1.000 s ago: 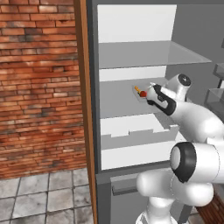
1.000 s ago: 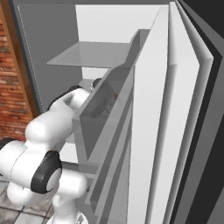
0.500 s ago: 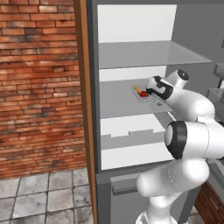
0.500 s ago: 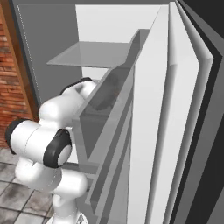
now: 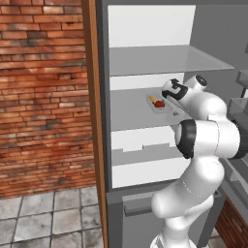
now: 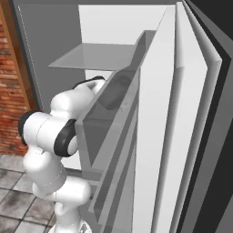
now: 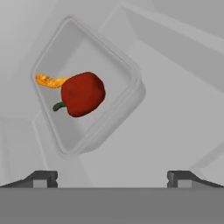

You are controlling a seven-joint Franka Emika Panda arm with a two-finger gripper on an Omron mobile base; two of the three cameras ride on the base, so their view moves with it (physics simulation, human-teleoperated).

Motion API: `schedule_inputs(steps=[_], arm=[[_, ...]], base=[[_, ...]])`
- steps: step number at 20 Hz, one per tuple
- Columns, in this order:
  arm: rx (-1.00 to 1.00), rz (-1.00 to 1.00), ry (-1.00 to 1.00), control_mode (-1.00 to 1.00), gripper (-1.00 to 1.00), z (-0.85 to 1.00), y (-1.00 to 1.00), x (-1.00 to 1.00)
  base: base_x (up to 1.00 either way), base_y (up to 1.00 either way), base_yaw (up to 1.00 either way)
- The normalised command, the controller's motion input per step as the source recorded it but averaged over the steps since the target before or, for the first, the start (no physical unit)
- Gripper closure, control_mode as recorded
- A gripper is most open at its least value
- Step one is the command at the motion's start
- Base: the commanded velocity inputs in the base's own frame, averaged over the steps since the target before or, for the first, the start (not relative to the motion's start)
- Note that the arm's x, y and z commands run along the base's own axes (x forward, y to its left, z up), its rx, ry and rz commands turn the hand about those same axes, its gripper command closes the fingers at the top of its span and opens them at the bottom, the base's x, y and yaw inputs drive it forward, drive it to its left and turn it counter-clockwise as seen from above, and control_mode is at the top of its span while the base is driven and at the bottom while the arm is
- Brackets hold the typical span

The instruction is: Place the tupperware containing the shrimp and bell pepper meal in the microwave. Close the microwave door and press the start button to reheat the meal.

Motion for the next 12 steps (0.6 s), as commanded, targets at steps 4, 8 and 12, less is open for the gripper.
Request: schedule_inputs(steps=[4, 8, 12], arm=[[0.02, 0.0, 0.0, -1.0, -1.0, -0.31, -0.04, 0.37], [0.03, 0.0, 0.0, -1.0, -1.0, -0.22, -0.05, 0.4], [0.03, 0.0, 0.0, -1.0, -1.0, -0.12, -0.06, 0.39]], base=[[0.0, 0.0, 0.0], [0.0, 0.0, 0.0], [0.0, 0.0, 0.0]])
